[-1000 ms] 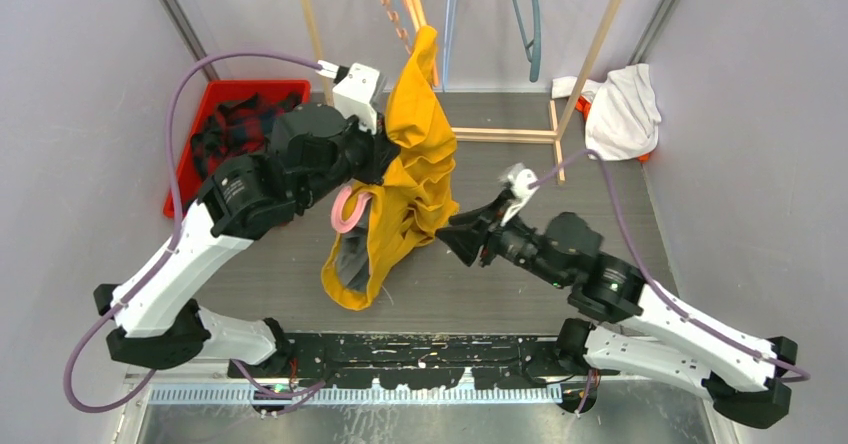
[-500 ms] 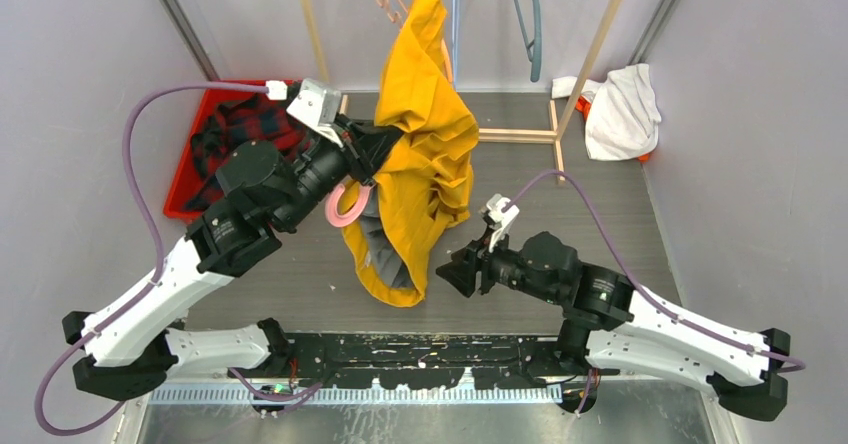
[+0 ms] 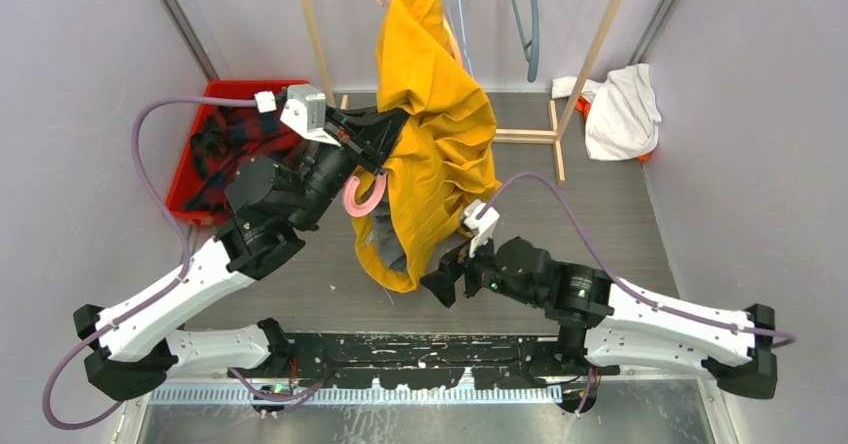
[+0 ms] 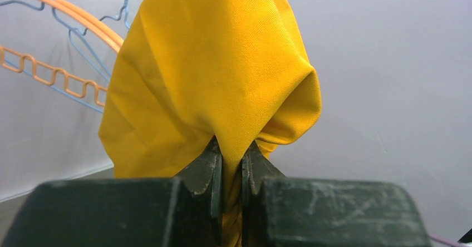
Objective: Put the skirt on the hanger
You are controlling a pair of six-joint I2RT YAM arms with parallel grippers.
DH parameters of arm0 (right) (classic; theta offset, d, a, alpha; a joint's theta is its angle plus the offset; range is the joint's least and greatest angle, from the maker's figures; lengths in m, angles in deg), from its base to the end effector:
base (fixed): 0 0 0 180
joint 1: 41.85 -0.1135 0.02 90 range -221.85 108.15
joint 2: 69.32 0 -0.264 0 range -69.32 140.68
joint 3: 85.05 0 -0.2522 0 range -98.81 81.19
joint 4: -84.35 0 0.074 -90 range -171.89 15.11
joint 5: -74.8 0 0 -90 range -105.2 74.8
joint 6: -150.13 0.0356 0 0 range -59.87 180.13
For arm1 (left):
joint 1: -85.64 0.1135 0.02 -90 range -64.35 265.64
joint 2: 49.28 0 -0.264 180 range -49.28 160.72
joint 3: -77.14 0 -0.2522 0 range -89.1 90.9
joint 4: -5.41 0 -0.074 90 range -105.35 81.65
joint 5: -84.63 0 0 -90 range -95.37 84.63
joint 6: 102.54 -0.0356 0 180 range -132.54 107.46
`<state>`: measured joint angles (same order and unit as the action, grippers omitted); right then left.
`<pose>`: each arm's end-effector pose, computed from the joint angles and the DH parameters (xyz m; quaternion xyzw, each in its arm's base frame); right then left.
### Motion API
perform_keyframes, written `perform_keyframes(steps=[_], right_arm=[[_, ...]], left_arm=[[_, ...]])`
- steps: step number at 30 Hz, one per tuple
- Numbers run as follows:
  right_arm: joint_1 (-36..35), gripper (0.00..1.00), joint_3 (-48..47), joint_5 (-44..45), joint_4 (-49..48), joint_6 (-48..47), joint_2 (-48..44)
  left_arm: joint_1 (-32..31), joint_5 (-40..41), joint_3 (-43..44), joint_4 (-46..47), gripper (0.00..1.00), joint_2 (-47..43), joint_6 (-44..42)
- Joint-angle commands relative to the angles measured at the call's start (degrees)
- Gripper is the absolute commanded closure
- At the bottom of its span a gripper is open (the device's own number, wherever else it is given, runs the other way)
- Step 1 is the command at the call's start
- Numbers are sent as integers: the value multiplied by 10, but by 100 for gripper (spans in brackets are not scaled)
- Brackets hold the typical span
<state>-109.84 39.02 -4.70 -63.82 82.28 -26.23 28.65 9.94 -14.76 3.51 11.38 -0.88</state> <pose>0.0720 0.1609 0.3144 -0.2668 0.7673 0.3568 0.4612 0.1235 -0.1728 0.5066 0.0997 0.5312 -0.4141 0.7324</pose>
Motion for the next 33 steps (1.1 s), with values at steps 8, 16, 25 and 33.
perform_keyframes(steps=[8,16,25,33], right_arm=[[-289,15,-3,410,-152,-136,62],[-318,25,-47,412,-78,-145,-9],[-318,12,-136,464,-107,-179,156],[-312,6,-168,600,-105,-136,254]], left_arm=[[-2,141,-70,191,100,-66,64],[-3,161,-118,189,100,-125,84],[-2,183,-146,234,100,-128,115],[-3,231,-151,229,100,-136,154]])
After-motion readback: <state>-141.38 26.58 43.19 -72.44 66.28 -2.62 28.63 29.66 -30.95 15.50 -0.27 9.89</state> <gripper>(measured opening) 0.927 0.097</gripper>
